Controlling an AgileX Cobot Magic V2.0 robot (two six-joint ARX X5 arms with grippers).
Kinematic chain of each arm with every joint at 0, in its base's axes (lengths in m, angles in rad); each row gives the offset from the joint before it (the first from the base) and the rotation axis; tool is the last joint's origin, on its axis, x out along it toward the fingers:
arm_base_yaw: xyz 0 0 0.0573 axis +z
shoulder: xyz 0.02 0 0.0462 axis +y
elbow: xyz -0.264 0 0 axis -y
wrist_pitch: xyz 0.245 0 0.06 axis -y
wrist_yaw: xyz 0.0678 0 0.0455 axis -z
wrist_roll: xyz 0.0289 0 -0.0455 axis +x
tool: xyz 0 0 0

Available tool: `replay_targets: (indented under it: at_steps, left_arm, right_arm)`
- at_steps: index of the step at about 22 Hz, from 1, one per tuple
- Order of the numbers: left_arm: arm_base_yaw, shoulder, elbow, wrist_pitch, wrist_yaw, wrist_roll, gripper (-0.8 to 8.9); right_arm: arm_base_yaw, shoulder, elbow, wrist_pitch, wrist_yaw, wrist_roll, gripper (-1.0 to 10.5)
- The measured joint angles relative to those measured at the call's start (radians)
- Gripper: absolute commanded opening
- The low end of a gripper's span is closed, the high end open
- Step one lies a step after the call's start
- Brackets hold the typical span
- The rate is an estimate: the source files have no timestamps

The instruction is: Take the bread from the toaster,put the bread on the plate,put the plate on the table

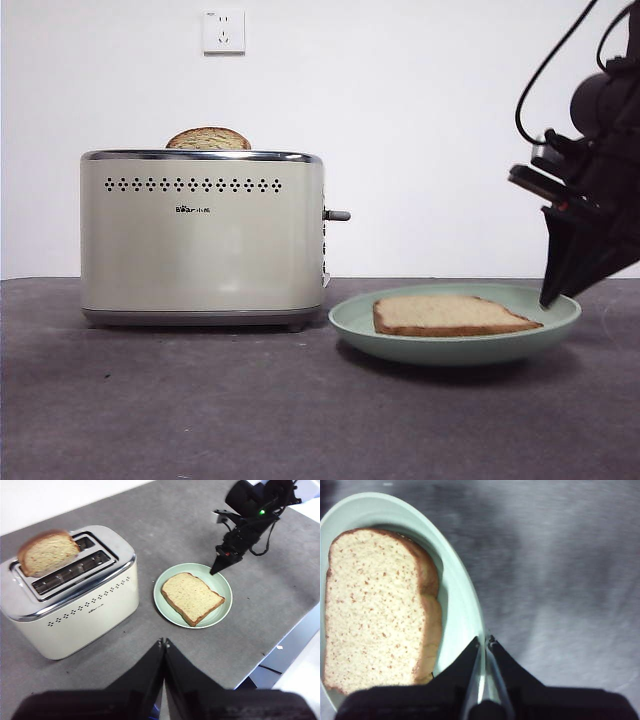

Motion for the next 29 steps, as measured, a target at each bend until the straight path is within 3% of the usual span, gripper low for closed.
replay_targets:
  at_steps: [11,15,18,24,29]
  left_arm:
    - [0.0,-0.006,0.0,-0.004,-0.003,-0.011,-0.08]
    - [0.0,-0.006,0.0,-0.004,-0.003,-0.011,-0.09]
    - [0.0,-0.006,0.0,-0.004,-0.002,-0.011,-0.09]
    - [0.0,-0.006,0.0,0.002,-0.002,-0.011,-0.09]
    - [0.0,-0.006,0.0,0.011,0.003,-0.011,-0.09]
  right_arm:
    - [-0.017,0.069,0.0,0.016,-0.008,-0.019,0.1]
    - [-0.017,0.072,0.0,0.018,-0.01,-0.029,4.7]
    - [-0.017,0.062,0.0,0.012,-0.015,-0.039,5.0]
    - [-0.01,-0.254,0.0,-0.111,-0.016,-0.046,5.0]
    - [0.124,-0.584,0.0,-0.33,-0.017,-0.068,4.7]
